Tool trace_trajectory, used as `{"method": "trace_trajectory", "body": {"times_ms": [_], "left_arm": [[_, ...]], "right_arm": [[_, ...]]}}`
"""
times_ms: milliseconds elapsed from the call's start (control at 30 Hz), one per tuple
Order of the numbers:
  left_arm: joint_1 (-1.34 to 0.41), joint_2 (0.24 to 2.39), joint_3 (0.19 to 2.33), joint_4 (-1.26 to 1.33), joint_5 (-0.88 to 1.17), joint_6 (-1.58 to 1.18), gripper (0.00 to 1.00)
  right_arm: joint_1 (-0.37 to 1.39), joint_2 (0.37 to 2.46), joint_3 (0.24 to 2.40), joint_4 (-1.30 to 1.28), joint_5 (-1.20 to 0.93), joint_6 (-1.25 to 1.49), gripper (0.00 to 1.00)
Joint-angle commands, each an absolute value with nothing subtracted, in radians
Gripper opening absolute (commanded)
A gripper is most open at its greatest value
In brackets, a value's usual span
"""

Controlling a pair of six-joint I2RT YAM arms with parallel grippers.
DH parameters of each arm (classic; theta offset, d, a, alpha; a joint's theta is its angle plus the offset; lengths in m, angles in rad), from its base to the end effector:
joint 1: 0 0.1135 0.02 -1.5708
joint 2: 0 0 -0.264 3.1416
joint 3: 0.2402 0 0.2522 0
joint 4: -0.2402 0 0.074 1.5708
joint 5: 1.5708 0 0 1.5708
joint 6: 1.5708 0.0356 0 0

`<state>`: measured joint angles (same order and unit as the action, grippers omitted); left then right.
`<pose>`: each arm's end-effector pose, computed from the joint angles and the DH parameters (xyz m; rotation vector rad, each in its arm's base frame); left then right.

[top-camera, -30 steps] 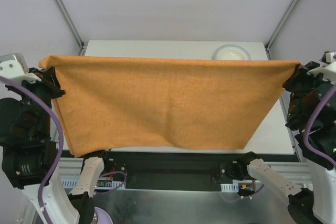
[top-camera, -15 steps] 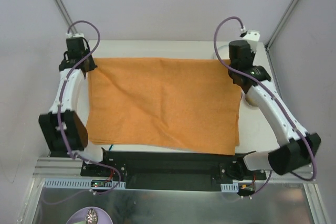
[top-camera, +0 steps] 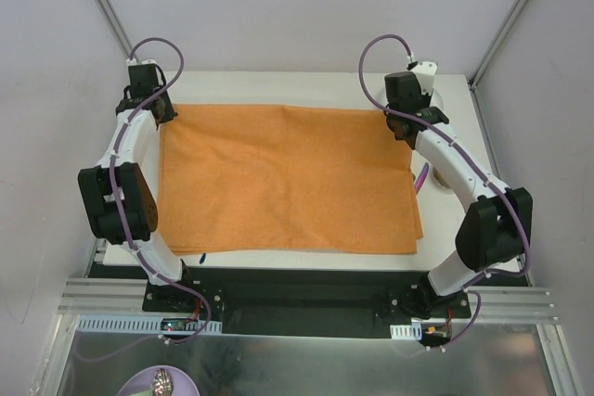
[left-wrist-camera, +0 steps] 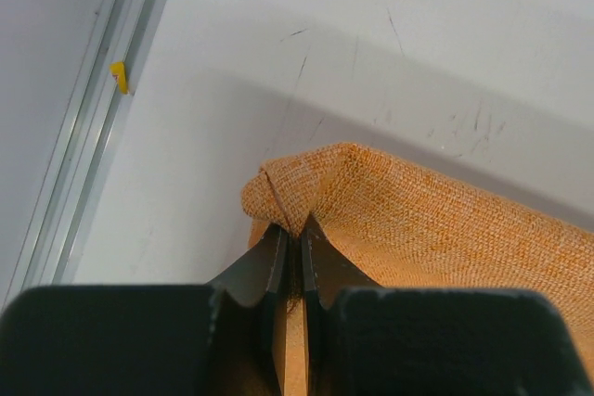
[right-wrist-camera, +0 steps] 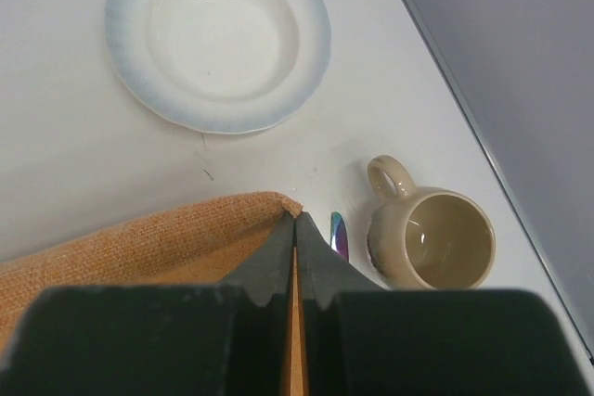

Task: Set the dinner table for one person
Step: Flatten out the napkin at the center of the board.

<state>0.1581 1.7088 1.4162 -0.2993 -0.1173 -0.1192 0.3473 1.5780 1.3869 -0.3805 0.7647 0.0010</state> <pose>0.3933 0.0669 0.3008 -0.3656 2.1307 0.1492 0.3447 0.0985 0.3359 0.0867 2.0194 -0.5952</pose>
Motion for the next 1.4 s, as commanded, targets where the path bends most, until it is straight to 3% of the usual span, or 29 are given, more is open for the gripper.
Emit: {"method": "trace_trajectory", "body": {"times_ms": [0,100,167,200,300,367,400,633,733,800,833,867,900,967,1000,1033,1067,1100,1367], "left_arm": [[0.169,1.746,1.482,-0.207,-0.147,-0.121,0.00],[0.167,1.787,1.518,-0.201,-0.141,-0.124,0.01],[0.164,1.810,1.531,-0.202,-0.135,-0.135,0.14],[0.164,1.815,1.537,-0.199,-0.129,-0.141,0.22],[0.158,1.809,1.519,-0.186,-0.141,-0.164,0.53],[0.156,1.789,1.505,-0.175,-0.140,-0.176,0.88],[0.158,1.781,1.499,-0.175,-0.140,-0.179,0.98],[0.153,1.629,1.427,-0.175,-0.075,-0.225,0.99],[0.141,1.565,1.370,-0.178,0.027,-0.271,0.98],[0.105,1.531,1.326,-0.179,0.052,-0.293,0.90],[0.091,1.523,1.310,-0.179,0.048,-0.310,0.78],[0.071,1.520,1.280,-0.181,0.037,-0.319,0.73],[0.058,1.522,1.267,-0.179,0.034,-0.330,0.68],[0.017,1.529,1.232,-0.179,0.031,-0.348,0.46],[0.006,1.538,1.220,-0.179,0.023,-0.356,0.32],[0.003,1.543,1.209,-0.179,0.017,-0.374,0.22],[-0.027,1.549,1.189,-0.178,0.015,-0.383,0.04],[-0.037,1.566,1.181,-0.176,0.009,-0.393,0.00],[-0.075,1.709,1.173,-0.172,0.023,-0.419,0.00]], "right_arm": [[0.339,1.594,1.402,-0.314,0.842,0.025,0.01],[0.337,1.612,1.410,-0.311,0.842,0.014,0.03],[0.339,1.620,1.420,-0.319,0.842,0.012,0.19],[0.337,1.620,1.422,-0.319,0.841,0.006,0.37],[0.337,1.614,1.424,-0.324,0.839,0.006,0.61],[0.337,1.594,1.420,-0.324,0.848,0.006,0.67],[0.337,1.585,1.414,-0.325,0.851,0.008,0.70],[0.341,1.459,1.361,-0.366,0.732,-0.034,0.73],[0.362,1.413,1.333,-0.405,0.633,-0.011,0.73],[0.394,1.391,1.301,-0.420,0.573,0.021,0.66],[0.406,1.387,1.287,-0.419,0.548,0.026,0.59],[0.419,1.385,1.263,-0.419,0.528,0.031,0.40],[0.448,1.388,1.252,-0.416,0.499,0.041,0.31],[0.472,1.402,1.226,-0.414,0.471,0.044,0.07],[0.495,1.426,1.220,-0.414,0.441,0.054,0.01],[0.503,1.440,1.212,-0.410,0.416,0.054,0.01],[0.511,1.456,1.204,-0.405,0.390,0.052,0.01],[0.531,1.488,1.198,-0.393,0.359,0.060,0.01],[0.572,1.684,1.215,-0.330,0.162,0.101,0.01]]}}
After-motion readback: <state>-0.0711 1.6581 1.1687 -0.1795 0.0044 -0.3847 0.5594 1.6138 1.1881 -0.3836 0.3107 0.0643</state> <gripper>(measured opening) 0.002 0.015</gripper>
